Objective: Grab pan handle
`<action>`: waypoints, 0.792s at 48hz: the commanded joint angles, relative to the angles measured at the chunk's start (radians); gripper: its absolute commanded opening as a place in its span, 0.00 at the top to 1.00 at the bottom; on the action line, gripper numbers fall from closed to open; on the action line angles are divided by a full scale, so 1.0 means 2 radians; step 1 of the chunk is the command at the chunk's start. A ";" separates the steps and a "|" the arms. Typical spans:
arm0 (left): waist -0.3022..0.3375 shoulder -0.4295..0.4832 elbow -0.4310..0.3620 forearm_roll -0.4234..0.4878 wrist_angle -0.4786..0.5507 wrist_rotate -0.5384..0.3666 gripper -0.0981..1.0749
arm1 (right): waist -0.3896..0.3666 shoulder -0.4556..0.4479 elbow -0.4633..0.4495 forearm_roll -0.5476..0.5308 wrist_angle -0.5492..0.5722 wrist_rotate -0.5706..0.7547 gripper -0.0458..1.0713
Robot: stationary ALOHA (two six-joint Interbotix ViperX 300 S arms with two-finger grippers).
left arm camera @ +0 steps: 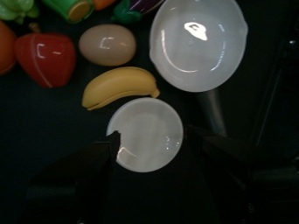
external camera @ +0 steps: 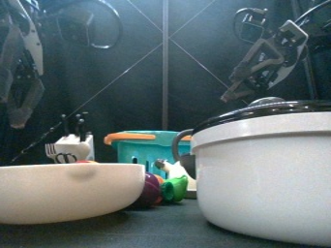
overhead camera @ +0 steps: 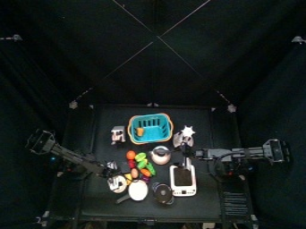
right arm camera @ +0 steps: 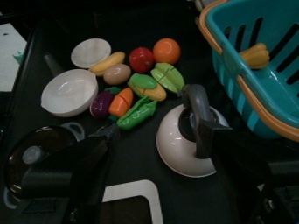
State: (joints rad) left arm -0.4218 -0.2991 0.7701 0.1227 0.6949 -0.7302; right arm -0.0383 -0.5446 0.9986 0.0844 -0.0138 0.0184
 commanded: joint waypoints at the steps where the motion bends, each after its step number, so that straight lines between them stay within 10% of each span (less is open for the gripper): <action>1: -0.029 0.005 -0.026 0.038 0.008 -0.047 0.10 | 0.001 -0.009 -0.005 0.001 0.002 -0.001 0.05; 38: -0.081 0.162 -0.090 0.006 -0.012 -0.108 0.09 | -0.002 -0.065 0.028 0.001 0.031 -0.002 0.05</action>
State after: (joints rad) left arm -0.5737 0.0015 0.6259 0.1427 0.6703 -0.9465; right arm -0.0399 -0.6596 1.0646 0.0890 0.0430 0.0169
